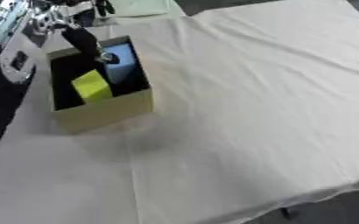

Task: Pick up objects on the table and place them in the box.

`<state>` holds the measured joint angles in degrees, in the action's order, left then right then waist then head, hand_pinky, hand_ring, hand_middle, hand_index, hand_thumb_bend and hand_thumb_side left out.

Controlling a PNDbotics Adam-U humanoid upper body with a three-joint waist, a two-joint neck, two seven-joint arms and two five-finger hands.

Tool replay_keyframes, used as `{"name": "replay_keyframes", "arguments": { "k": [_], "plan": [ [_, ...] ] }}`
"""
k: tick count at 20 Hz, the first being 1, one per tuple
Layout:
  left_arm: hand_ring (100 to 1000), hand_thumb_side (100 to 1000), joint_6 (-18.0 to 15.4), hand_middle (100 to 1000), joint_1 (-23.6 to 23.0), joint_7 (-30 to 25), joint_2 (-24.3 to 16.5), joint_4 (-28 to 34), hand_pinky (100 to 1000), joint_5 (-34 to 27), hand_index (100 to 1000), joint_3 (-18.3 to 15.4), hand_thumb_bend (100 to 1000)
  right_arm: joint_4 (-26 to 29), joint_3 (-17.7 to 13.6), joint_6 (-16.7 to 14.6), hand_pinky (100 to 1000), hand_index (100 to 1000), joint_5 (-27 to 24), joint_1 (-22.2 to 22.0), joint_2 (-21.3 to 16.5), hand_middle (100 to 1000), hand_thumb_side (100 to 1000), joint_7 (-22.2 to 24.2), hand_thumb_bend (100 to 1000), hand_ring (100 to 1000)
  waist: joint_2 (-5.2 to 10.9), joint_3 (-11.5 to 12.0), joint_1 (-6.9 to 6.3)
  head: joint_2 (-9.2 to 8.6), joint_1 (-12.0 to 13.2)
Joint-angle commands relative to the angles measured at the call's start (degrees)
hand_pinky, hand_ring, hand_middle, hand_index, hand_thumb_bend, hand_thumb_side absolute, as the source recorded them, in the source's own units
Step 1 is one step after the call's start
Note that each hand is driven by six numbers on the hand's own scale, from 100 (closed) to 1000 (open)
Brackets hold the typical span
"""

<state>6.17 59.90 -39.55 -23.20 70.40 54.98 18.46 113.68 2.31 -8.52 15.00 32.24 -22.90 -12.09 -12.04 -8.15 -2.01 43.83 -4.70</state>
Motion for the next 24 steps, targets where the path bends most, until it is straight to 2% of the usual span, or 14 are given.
{"name": "replay_keyframes", "arguments": {
  "k": [1,6,8,9,10,14,18,19,21,24],
  "plan": [
    [842,353,-0.49,832,0.79,-1.69,-0.91,0.72,783,1.94,908,-0.87,721,0.91,-0.39,0.01,809,852,0.06,0.65,-0.68,568,753,-0.16,100,737,0.94,0.13,0.24,0.29,-0.18],
    [828,358,-0.45,813,0.74,-0.48,-1.09,2.10,764,2.25,902,-1.36,680,0.91,-0.44,0.14,809,852,0.14,0.62,-0.68,568,757,-0.19,100,737,1.09,0.47,0.38,0.29,-0.21],
    [801,339,0.16,788,0.63,0.61,-1.33,3.54,728,1.55,881,-1.84,569,0.91,-0.50,0.15,809,852,0.22,0.62,-0.70,569,752,-0.23,100,737,1.20,0.61,0.45,0.29,-0.22],
    [795,338,0.97,784,0.53,1.76,-1.61,5.09,721,1.08,884,-2.42,546,0.91,-0.54,0.14,809,852,0.26,0.64,-0.74,569,752,-0.26,100,737,1.26,0.69,0.48,0.29,-0.26],
    [777,354,1.74,773,0.29,2.81,-1.90,6.83,698,0.29,899,-2.88,484,0.91,-0.58,0.12,809,851,0.31,0.66,-0.79,570,751,-0.29,100,737,1.30,0.75,0.50,0.29,-0.30],
    [721,400,5.79,737,-2.12,9.97,-4.98,20.90,634,-8.18,902,-7.03,304,0.91,-0.86,0.04,809,850,0.62,0.70,-1.34,573,749,-0.57,100,738,1.55,1.27,0.37,0.29,-0.72],
    [706,447,10.66,734,-7.20,18.70,-10.47,37.23,617,-19.08,906,-10.56,259,0.91,-0.99,-0.10,810,850,0.95,0.67,-2.01,574,747,-0.80,100,739,1.87,1.92,0.08,0.29,-1.45],
    [702,488,11.61,732,-8.87,20.98,-11.83,40.56,611,-21.34,908,-11.48,233,0.91,-1.00,-0.16,810,849,1.01,0.74,-2.14,576,758,-0.85,100,740,1.98,2.10,0.01,0.29,-1.58],
    [695,540,12.02,723,-11.78,26.51,-13.67,43.32,599,-25.77,908,-13.35,198,0.91,-0.94,-0.28,810,848,1.07,0.94,-2.34,578,746,-0.93,100,741,2.15,2.34,-0.08,0.29,-1.68],
    [693,550,11.03,720,-15.44,35.69,-15.36,44.09,595,-31.78,909,-15.58,191,0.91,-0.79,-0.38,810,848,1.09,1.39,-2.59,579,746,-0.97,100,741,2.19,2.45,-0.13,0.29,-1.55]
  ]
}}
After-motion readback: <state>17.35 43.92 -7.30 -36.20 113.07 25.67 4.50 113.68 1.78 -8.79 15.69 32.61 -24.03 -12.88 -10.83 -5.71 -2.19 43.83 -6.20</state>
